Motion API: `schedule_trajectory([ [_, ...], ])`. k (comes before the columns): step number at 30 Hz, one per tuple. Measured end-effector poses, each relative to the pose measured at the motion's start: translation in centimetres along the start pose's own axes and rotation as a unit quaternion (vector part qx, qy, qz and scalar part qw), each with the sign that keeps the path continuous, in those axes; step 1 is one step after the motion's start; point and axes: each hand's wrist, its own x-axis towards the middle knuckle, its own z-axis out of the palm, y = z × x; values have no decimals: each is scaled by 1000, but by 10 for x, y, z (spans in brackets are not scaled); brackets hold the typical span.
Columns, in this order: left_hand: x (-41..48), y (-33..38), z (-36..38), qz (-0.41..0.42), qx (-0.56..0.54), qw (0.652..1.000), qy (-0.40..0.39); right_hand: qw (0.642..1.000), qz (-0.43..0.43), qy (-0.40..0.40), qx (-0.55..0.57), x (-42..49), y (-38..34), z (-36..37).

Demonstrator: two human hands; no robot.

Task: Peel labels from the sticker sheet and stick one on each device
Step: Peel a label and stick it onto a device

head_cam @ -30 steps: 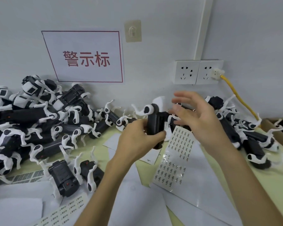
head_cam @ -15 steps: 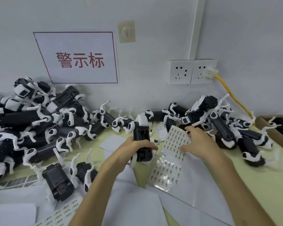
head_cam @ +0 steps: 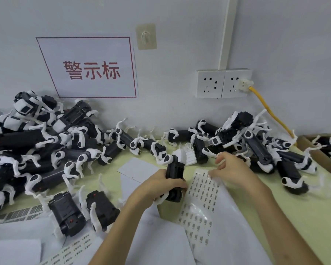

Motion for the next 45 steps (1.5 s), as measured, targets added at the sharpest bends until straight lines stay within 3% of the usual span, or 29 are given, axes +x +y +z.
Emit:
schedule_trajectory([
  [6, 0, 2, 3, 46, -20, 999, -9, 996, -59, -45, 46, -7, -10, -5],
  [13, -1, 4, 1, 105, -120, 987, 24, 943, -169, 131, 254, -21, -23, -49],
  [18, -9, 16, 7, 136, -122, 983, -33, 906, -216, 164, 325, -28, -25, -70],
  [22, -19, 27, 17, 177, -135, 974, -48, 912, -219, 209, 276, -29, -32, -66],
  [24, -26, 35, 19, 200, -167, 965, -16, 917, -233, 282, 158, -32, -37, -62],
  [26, -31, 41, 19, 214, -197, 956, 37, 895, -281, 331, 99, -38, -46, -61],
  [28, -36, 47, 16, 233, -231, 941, 77, 883, -341, 296, 127, -46, -57, -60],
  [32, -46, 56, 9, 278, -284, 912, 101, 895, -384, 163, 155, -59, -73, -54],
  [45, -53, 58, 7, 280, -405, 869, 50, 885, -391, 163, 192, -66, -86, -37],
])
